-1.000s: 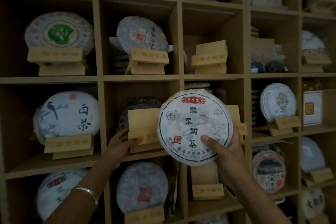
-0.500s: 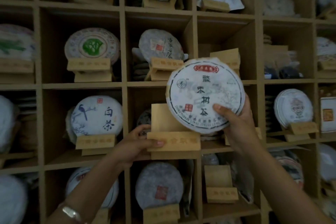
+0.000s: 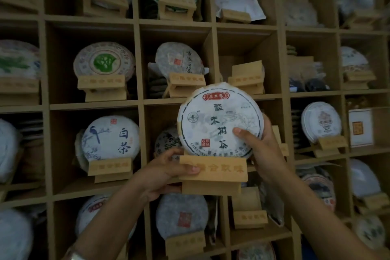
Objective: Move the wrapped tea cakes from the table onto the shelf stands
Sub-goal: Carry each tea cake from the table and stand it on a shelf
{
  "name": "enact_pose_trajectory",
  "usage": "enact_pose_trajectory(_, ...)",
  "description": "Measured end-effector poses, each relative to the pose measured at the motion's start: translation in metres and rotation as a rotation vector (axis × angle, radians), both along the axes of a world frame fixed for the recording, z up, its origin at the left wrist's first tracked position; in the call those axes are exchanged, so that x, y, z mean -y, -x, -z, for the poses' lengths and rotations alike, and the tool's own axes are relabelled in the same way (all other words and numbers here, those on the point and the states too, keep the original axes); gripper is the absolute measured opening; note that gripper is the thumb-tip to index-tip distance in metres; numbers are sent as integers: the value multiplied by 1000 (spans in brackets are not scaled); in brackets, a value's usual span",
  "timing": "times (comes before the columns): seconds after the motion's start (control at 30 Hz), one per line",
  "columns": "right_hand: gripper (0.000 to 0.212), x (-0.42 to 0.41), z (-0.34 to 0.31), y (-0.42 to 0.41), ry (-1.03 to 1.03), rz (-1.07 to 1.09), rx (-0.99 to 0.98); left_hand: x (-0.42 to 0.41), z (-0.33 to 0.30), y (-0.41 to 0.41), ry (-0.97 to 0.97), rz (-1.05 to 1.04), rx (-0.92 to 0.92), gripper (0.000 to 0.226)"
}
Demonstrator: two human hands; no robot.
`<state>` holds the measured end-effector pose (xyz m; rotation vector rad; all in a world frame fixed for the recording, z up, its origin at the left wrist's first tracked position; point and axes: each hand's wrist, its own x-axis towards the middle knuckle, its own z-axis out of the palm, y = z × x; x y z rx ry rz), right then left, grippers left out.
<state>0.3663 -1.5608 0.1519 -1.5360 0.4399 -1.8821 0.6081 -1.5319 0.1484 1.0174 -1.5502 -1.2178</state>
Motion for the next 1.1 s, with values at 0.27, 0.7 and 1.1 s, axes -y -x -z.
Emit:
enact_pose_trajectory(0.27, 30, -6, 19, 17, -74, 290, -162, -8, 26, 20, -49, 56, -46, 96)
enact_pose_trajectory(0.7, 43, -10, 33, 11, -275, 161, -208, -3, 24, 12, 18, -2, -118, 88)
enact_pose_trajectory(1.1, 109, -3, 29, -18, -274, 79, -437, 17, 28, -18, 46, -18, -190, 75)
